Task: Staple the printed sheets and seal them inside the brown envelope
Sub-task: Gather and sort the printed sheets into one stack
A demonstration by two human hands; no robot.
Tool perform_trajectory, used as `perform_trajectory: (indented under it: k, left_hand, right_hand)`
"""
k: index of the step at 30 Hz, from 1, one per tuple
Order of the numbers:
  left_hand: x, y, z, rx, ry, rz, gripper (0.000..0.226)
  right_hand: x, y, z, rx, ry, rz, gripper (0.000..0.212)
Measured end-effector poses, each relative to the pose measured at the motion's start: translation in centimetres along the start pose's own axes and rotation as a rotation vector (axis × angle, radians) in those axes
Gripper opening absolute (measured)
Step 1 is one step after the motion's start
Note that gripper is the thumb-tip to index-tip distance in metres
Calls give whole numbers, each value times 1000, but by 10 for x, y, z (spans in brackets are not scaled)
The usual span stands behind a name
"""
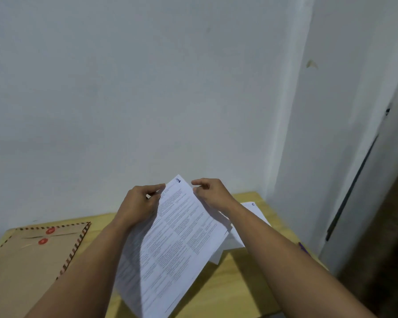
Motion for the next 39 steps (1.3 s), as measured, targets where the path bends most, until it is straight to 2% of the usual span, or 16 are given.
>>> perform_trajectory:
  k: [3, 7, 11, 17, 21, 24, 26, 33, 36, 39]
  left_hand:
    - [33, -4, 23, 25, 16, -51, 30]
    - [60, 0, 58, 70, 24, -69, 30]
    - [83, 9, 84, 104, 36, -62, 30]
    - [105, 17, 102, 127, 59, -67, 32]
    - [112, 17, 104, 126, 52, -84, 31]
    - [115, 18, 104, 125, 39, -96, 31]
    - [114, 18, 104, 120, 24, -98, 31]
    - [92, 16, 93, 97, 2, -56, 31]
    - [74, 13, 82, 89, 2, -20, 32]
    - [54, 11, 68, 67, 7, 12, 32]
  right_hand:
    - [-59, 30, -24, -73, -271, 141, 39]
    - [-124, 52, -87, -257, -522, 321, 47]
    - [-154, 56, -141, -465, -705, 492, 53]
    - [-179, 67, -168, -525, -804, 658, 63]
    - [-194, 84, -173, -454, -654, 728, 59]
    - [-209, 104, -182, -426, -593, 713, 68]
    - [-201, 101, -178, -416, -599, 683, 65]
    - [-158, 85, -166, -529, -473, 363, 7]
    - [-126, 79, -153, -514, -377, 140, 17]
    - [-94, 69, -141, -473, -269, 29, 19]
Point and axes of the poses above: each hand's wrist, its own y-axis towards the middle knuckle, its own z-axis out of the palm, x = y × z, the point moved 7 cm from there along y, towards the middle knuckle, and after that the axes turned 8 degrees about z, right-handed, at the moved point
